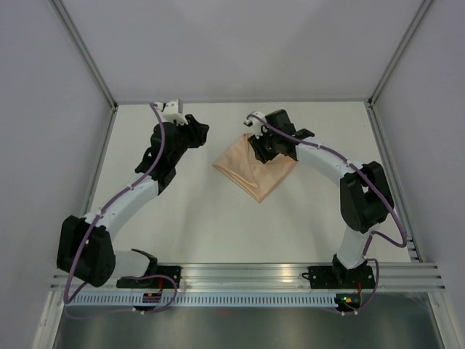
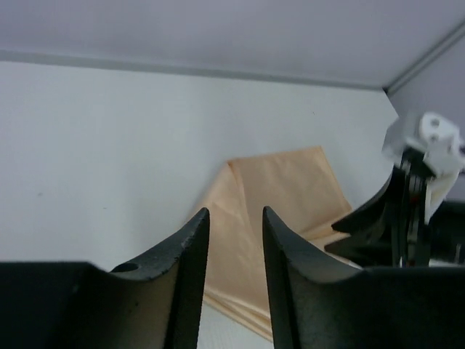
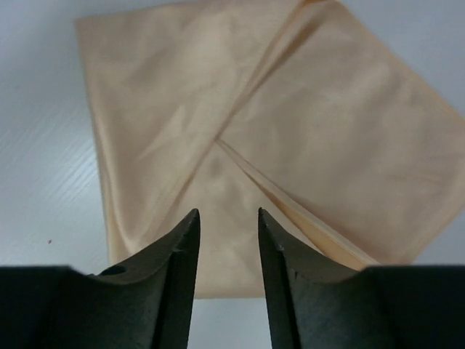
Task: Fold the napkin, place the utensils inside, and roll it up
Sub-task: Roll the napkin with the utensil
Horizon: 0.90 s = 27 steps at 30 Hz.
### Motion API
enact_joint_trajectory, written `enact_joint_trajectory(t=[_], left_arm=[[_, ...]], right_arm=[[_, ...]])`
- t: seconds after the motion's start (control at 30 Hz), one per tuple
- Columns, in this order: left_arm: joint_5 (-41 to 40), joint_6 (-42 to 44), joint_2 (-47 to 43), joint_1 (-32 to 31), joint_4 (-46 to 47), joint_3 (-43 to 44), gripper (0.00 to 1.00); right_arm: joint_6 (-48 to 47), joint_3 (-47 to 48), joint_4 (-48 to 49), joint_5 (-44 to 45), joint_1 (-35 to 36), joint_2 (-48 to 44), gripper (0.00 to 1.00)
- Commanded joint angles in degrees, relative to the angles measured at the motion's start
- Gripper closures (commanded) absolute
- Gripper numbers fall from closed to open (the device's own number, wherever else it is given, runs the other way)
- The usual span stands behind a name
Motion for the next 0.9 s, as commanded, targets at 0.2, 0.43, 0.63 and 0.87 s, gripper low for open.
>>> enact_joint_trajectory(t=[0.2, 0.43, 0.63, 0.87], left_arm=[[-10.9, -4.0, -15.7, 2.0, -10.4, -4.2, 0.53], [-9.4, -2.8, -16.8, 3.0, -11.3, -4.5, 0.52], [-8.1, -2.7, -16.5, 3.6, -11.0, -4.9, 0.51], [-6.7, -3.1, -15.3, 4.1, -10.0, -5.8, 0.51]], right_arm=[[-5.6, -5.0, 9.0, 4.2, 13.4, 0.6, 0.42], [-1.5, -1.3, 7.2, 11.5, 17.6, 5.2, 0.37], [-2.0, -2.5, 8.0, 13.0, 19.3, 7.0, 0.34], [-2.1, -2.9, 9.0, 15.2, 20.2, 8.5, 0.33]])
